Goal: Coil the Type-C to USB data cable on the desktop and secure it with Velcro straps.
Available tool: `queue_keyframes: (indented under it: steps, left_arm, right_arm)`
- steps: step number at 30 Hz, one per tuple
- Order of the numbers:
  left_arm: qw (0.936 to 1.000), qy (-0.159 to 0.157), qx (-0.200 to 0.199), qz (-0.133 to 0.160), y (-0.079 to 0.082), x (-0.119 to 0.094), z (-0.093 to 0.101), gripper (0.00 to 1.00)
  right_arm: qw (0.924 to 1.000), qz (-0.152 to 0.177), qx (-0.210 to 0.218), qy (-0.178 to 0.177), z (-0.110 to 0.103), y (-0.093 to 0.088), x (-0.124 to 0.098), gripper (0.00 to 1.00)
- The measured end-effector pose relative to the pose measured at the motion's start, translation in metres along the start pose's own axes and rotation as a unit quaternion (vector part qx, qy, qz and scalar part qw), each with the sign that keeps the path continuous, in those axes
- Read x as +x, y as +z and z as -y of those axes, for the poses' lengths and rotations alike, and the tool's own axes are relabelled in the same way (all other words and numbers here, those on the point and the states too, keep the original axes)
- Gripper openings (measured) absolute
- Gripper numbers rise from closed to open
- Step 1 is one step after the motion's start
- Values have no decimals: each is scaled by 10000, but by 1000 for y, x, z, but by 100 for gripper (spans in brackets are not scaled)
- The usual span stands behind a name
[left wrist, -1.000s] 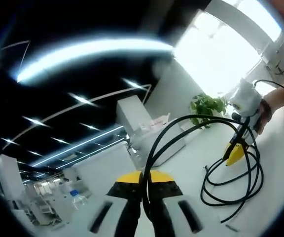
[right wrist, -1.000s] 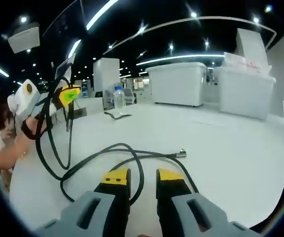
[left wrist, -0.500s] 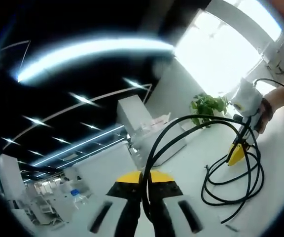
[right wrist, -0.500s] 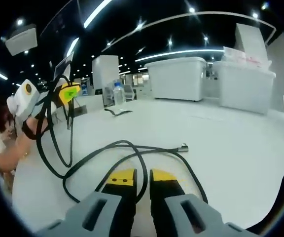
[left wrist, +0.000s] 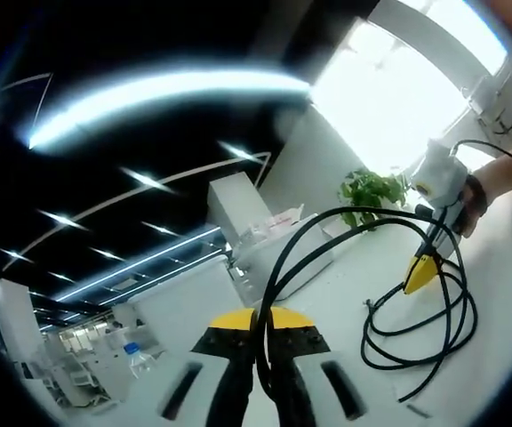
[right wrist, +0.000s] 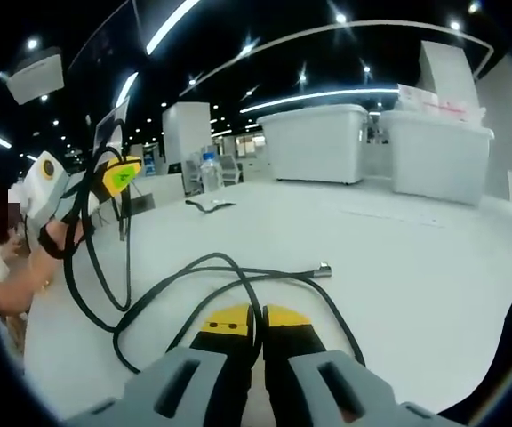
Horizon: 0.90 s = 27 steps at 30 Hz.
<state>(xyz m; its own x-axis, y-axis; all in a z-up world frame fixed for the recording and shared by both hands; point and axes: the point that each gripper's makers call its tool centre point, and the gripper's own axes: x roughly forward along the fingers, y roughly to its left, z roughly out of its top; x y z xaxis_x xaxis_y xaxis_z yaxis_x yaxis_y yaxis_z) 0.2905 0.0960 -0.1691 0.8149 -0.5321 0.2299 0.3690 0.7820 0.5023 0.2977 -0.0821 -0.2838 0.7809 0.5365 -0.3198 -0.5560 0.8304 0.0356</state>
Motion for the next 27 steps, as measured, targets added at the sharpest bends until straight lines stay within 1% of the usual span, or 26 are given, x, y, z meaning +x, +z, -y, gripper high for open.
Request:
queue_keyframes:
  steps: [8, 13, 22, 27]
  left_arm:
    - [10000, -73, 15, 34, 2, 0, 4, 5]
    - [9999, -100, 30, 47, 2, 0, 5, 5]
    - [9998, -171, 35, 95, 4, 1, 9, 5]
    - [9996, -248, 64, 116, 5, 1, 13, 5]
  right_arm:
    - [9997, 223, 19, 63, -2, 11, -3, 3]
    - [9988, 477, 72, 115, -5, 22, -7, 3]
    - [9964, 803, 160, 221, -10, 36, -13, 3]
    - [9940, 1037, 127, 322, -15, 47, -17, 3]
